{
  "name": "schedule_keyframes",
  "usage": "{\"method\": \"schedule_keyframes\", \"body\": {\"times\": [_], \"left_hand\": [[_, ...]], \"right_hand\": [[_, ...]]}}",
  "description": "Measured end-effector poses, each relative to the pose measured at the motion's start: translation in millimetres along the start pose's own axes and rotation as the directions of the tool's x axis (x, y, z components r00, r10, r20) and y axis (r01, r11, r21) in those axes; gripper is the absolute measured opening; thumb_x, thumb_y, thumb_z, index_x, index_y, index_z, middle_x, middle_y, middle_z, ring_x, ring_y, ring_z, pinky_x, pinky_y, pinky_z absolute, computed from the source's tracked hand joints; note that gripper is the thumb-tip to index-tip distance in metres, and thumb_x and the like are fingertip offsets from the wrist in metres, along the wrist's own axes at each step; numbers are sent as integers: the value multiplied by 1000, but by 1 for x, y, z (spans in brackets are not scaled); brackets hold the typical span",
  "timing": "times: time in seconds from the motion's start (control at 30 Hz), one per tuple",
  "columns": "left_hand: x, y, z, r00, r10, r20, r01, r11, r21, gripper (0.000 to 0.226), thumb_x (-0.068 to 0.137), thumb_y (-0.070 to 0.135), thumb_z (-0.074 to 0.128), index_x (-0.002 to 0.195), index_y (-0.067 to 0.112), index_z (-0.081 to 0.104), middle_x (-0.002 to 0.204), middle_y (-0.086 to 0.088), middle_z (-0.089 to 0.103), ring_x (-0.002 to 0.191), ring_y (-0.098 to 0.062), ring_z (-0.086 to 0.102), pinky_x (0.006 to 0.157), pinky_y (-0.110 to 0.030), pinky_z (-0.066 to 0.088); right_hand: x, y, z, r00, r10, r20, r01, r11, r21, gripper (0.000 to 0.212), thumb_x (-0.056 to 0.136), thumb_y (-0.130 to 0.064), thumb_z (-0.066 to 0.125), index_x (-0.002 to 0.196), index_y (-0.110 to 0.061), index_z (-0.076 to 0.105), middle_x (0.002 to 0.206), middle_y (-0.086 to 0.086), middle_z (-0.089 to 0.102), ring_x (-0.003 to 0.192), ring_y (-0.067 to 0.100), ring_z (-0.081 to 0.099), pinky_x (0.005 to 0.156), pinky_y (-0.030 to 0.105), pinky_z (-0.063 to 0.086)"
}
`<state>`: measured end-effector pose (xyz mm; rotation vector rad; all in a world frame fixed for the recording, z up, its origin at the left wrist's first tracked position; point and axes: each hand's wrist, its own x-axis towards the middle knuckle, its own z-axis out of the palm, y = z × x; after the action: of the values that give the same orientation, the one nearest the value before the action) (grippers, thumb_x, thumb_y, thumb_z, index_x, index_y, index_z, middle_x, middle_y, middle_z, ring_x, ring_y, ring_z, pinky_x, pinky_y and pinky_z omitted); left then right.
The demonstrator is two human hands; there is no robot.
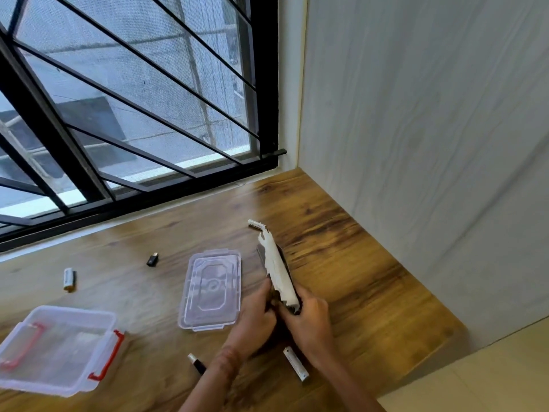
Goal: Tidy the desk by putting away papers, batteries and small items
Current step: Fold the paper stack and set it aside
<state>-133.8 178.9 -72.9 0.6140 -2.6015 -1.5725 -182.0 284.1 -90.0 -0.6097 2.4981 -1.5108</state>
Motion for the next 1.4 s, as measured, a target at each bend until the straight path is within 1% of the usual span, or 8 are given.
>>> {"method": "schedule_keyframes", "body": {"times": [0.17, 0.3, 0.53, 0.7, 0.9, 1.0, 1.17, 1.4], "left_hand": [[20, 16, -8, 996, 88, -29, -88, 996, -5, 38, 91, 3, 49, 120, 28, 46, 97, 21, 57, 90, 12, 57, 76, -3, 45], [64, 39, -12, 992, 119, -29, -117, 991, 57, 55, 89, -2, 41, 139, 19, 40, 125, 2, 58, 112, -7, 53, 90, -18, 44], [156, 93, -13, 995, 88, 50, -77, 978, -193, 46, 89, -3, 41, 123, 27, 50, 114, 12, 57, 107, -3, 53, 89, -12, 42], [213, 101, 3, 998, 47, 50, -28, 947, -319, 45, 76, 11, 47, 113, 36, 56, 114, 5, 65, 111, -11, 58, 103, -33, 44], [257, 94, 20, 996, 11, 93, 20, 943, -331, 48, 83, -1, 46, 128, 19, 46, 110, -3, 62, 112, -32, 56, 104, -49, 41], [267, 94, 23, 997, -4, 82, 33, 935, -353, 45, 89, -3, 45, 126, 23, 46, 107, -5, 62, 110, -31, 57, 101, -49, 40], [268, 95, 25, 996, -5, 94, 43, 916, -400, 46, 92, -2, 44, 134, 18, 42, 115, -8, 61, 109, -26, 57, 98, -42, 40], [269, 86, 29, 993, 0, 117, 45, 925, -378, 47, 90, -7, 41, 132, 12, 41, 111, 0, 57, 100, -8, 52, 76, -7, 46]], "right_hand": [[24, -9, -11, 1000, -1, -15, 1, 1000, 18, 46, 82, -28, 68, 126, -21, 54, 116, -5, 63, 110, 7, 58, 92, 24, 51], [66, -20, -30, 998, -27, -64, 27, 1000, 12, 45, 79, -26, 70, 122, -18, 57, 113, -2, 66, 105, 9, 60, 86, 24, 54], [157, -25, -65, 994, -51, -97, 55, 998, 35, 39, 82, -21, 68, 119, -15, 59, 97, -2, 67, 83, 8, 61, 60, 2, 46], [215, -5, -68, 993, 1, -117, 2, 1000, 30, 41, 85, -17, 65, 125, -15, 56, 110, 4, 68, 92, 11, 62, 77, 11, 47], [258, 22, -65, 995, 73, -71, -73, 997, 9, 38, 86, -16, 62, 124, -16, 57, 107, 7, 68, 90, 15, 61, 72, 13, 47], [268, 30, -65, 993, 100, -66, -101, 995, -20, 38, 86, -14, 61, 124, -14, 56, 108, 10, 68, 95, 20, 62, 77, 21, 48], [276, 36, -64, 993, 73, -96, -81, 993, -86, 37, 85, -11, 60, 122, -13, 59, 106, 10, 69, 88, 18, 60, 69, 9, 37], [275, 37, -60, 994, 63, -94, -74, 990, -121, 36, 81, -8, 65, 118, -10, 62, 102, 14, 70, 81, 16, 57, 64, 4, 32]]}}
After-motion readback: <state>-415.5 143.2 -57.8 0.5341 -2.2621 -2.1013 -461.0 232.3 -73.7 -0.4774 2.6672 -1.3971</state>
